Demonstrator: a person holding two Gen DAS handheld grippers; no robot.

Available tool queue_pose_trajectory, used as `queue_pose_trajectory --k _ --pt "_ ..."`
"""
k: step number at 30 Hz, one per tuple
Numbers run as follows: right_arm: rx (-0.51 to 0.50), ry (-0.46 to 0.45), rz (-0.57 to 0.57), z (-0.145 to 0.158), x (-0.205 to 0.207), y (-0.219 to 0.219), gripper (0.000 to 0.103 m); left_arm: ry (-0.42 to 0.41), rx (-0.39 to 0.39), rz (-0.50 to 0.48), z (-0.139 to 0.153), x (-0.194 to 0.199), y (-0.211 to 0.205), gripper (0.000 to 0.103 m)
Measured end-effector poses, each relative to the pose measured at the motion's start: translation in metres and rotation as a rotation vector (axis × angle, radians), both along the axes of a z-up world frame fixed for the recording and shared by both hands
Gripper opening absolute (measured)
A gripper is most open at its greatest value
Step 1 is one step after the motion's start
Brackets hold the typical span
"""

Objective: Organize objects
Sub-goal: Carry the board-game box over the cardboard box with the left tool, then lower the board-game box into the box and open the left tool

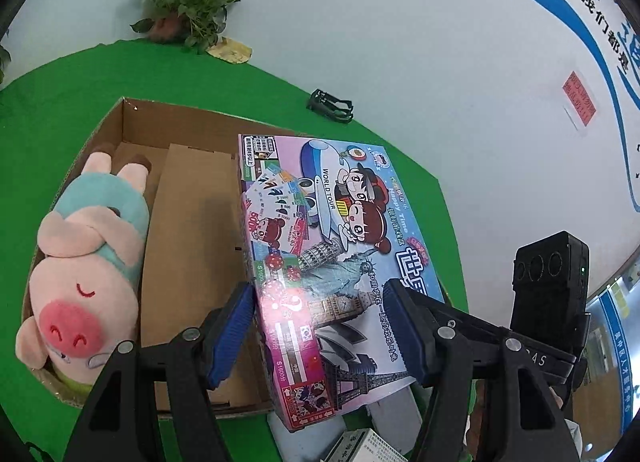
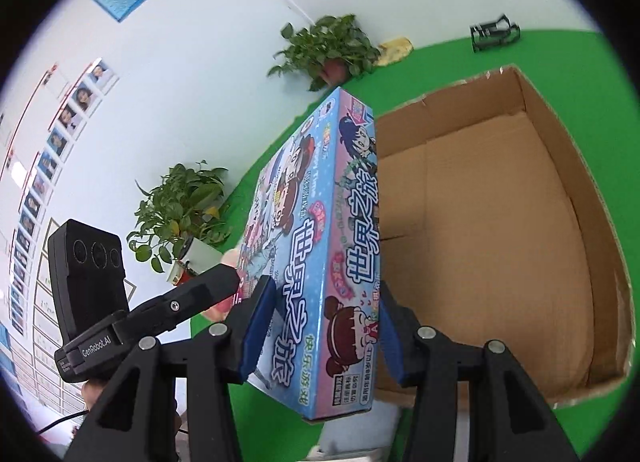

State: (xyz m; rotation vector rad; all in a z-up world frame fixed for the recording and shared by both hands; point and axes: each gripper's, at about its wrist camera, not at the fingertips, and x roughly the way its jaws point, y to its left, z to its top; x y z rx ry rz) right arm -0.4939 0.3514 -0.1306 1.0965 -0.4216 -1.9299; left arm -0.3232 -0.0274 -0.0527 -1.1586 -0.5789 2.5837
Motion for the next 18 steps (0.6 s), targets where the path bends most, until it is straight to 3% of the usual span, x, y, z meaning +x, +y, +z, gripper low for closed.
queue_pose_trajectory --k 8,11,18 --pt "0.043 -0.139 -0.012 -0.04 -0.019 0.003 0.05 -0.117 -0.043 -0.015 -0.047 -0.035 0.014 0.063" --pt "0.093 -0.134 -0.004 -0.042 -0.022 -0.001 0.06 -0.15 -0.041 -0.031 -0.059 -0.039 0.018 0.063" --pt "0.257 -0.111 0.009 -0.046 -0.027 -0.009 0.067 -0.064 -0.123 -0.044 -0.048 -0.035 0.017 0.065"
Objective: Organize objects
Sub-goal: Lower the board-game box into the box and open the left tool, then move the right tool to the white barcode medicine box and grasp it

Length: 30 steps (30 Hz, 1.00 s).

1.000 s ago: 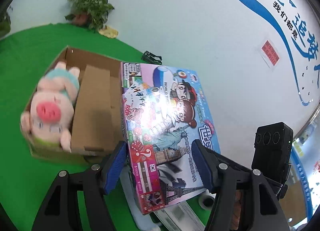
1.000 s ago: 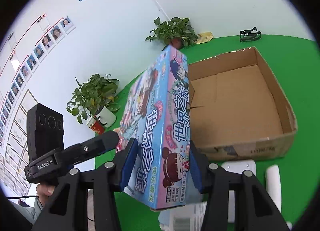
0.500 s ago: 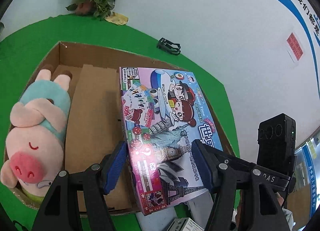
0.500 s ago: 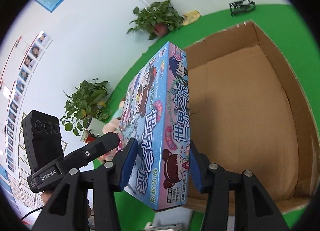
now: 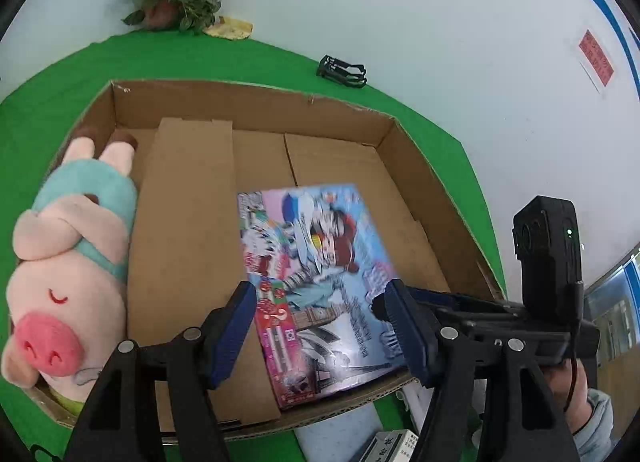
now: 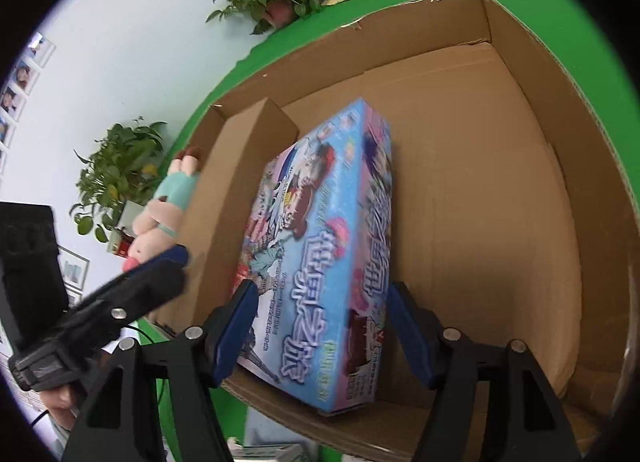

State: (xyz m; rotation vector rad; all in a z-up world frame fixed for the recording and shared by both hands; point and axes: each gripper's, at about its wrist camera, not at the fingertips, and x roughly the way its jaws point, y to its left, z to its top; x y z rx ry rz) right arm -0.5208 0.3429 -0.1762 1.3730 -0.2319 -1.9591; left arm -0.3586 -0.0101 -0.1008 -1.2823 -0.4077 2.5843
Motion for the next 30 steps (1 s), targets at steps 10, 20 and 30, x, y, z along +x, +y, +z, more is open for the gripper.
queue_pose_trajectory --k 10,20,30 --pt "0.084 -0.025 0.072 -0.021 -0.01 -0.013 0.049 -0.003 0.0 0.018 -0.013 0.017 -0.018 0.065" --pt "0.17 0.158 0.023 0.019 0.017 0.007 0.088 0.167 -0.077 0.034 0.025 0.076 -0.008 0.085" --pt "0.354 0.395 0.045 0.118 0.087 0.111 0.103 0.268 -0.163 0.069 0.051 0.165 0.016 0.103"
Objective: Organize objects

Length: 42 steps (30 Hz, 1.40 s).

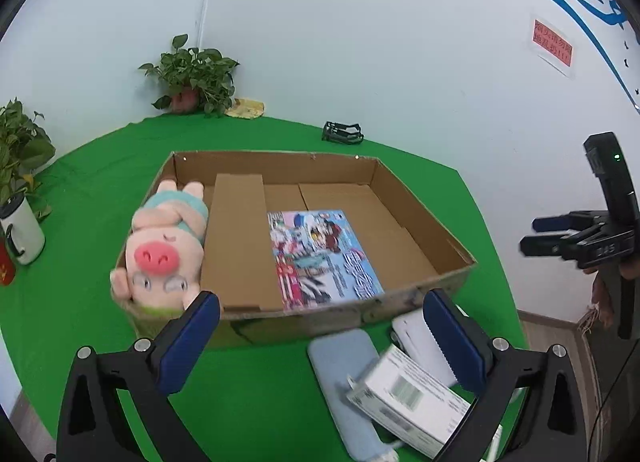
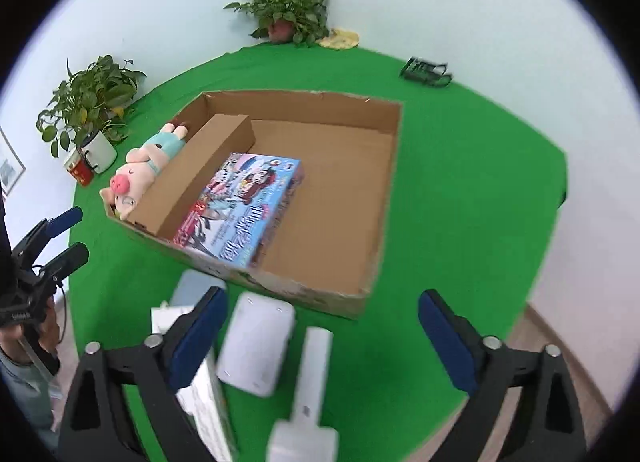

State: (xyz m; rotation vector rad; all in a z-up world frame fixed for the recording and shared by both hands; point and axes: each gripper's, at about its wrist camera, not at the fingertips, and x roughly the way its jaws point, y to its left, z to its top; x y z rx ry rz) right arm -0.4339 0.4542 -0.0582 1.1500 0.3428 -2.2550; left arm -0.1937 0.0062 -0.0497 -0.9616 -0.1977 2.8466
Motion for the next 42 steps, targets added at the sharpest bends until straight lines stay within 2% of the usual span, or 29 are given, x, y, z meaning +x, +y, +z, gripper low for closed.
queue_pose_trajectory --k 2,5,8,10,13,17,20,22,26,30,38,42 --pt "-0.029 0.022 -0.01 -0.001 0.01 0.013 0.103 -0.005 -0.014 -0.009 -0.001 0.01 0.009 0.103" --pt "-0.12 0.022 0.023 -0.02 0.032 0.024 0.103 -0.046 0.0 -0.035 -0.008 0.018 0.022 0.103" --pt "-0.209 0.053 0.119 -0.043 0.069 0.016 0.103 -0.091 0.051 -0.06 -0.019 0.024 0.031 0.103" --pt "-0.257 0.027 0.191 -0.064 0.096 0.005 0.103 -0.123 0.084 -0.076 -0.029 0.028 0.037 0.103" --pt "-0.233 0.035 0.262 -0.091 0.129 -0.018 0.102 -0.182 0.159 -0.099 -0.047 0.034 0.039 0.103" --pt "-0.213 0.037 0.195 -0.109 0.137 -0.029 0.102 -0.218 0.173 -0.125 -0.062 0.04 0.039 0.103" --pt "-0.186 -0.018 0.138 -0.123 0.133 -0.035 0.102 -0.24 0.188 -0.147 -0.07 0.041 0.036 0.102" --pt "-0.182 -0.074 0.114 -0.132 0.131 -0.04 0.098 -0.253 0.199 -0.171 -0.074 0.042 0.033 0.102" --pt "-0.154 -0.143 0.052 -0.145 0.138 -0.047 0.073 -0.268 0.231 -0.224 -0.077 0.046 0.025 0.101" --pt "-0.204 -0.195 0.011 -0.143 0.151 -0.06 0.069 -0.25 0.248 -0.234 -0.078 0.052 0.017 0.101" --pt "-0.196 -0.119 -0.062 -0.148 0.186 -0.082 0.066 -0.3 0.296 -0.256 -0.097 0.043 0.01 0.098" --pt "-0.189 -0.095 -0.049 -0.146 0.195 -0.088 0.066 -0.332 0.317 -0.291 -0.106 0.036 0.02 0.087"
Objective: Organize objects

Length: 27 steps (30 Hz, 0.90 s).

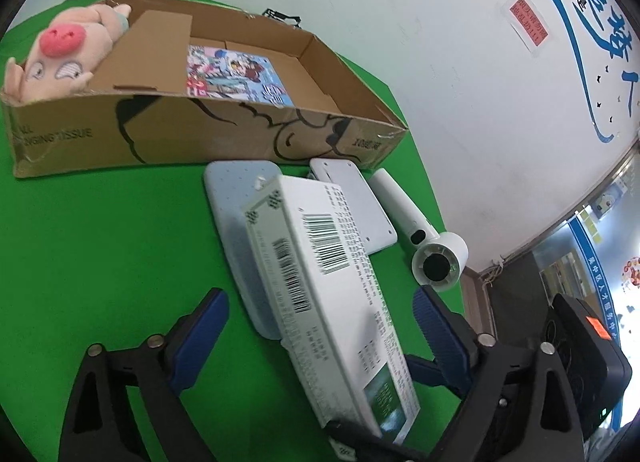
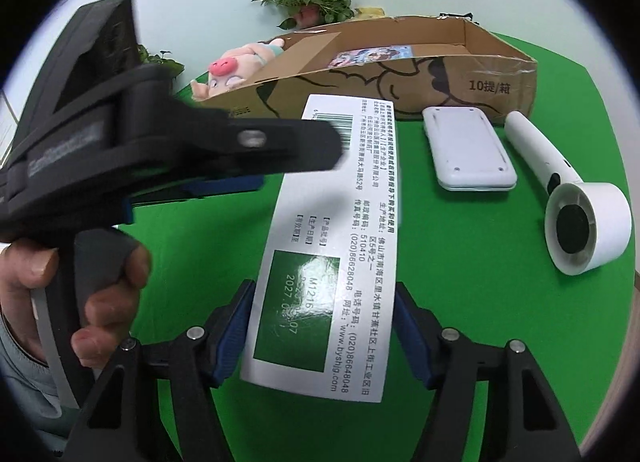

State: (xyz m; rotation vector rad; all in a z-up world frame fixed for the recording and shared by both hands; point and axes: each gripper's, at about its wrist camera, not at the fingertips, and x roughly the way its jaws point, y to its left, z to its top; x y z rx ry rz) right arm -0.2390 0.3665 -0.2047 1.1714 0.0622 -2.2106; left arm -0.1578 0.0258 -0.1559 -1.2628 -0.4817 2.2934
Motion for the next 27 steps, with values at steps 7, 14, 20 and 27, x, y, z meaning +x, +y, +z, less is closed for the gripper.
queue_pose_trajectory --k 7,14,20,27 --pt "0.015 0.031 0.056 0.001 0.005 -0.011 0.066 -0.054 -0.012 0.016 -0.013 -0.007 0.006 0.063" --pt "0.011 0.052 0.091 0.005 0.006 -0.016 0.064 -0.022 0.004 0.041 0.001 -0.006 0.001 0.054" --pt "-0.001 0.103 0.063 0.024 0.006 -0.006 0.063 0.06 0.007 0.005 0.033 -0.007 0.013 0.05" --pt "-0.021 0.177 0.047 0.053 -0.017 0.006 0.062 0.166 0.019 -0.025 0.074 -0.03 0.029 0.045"
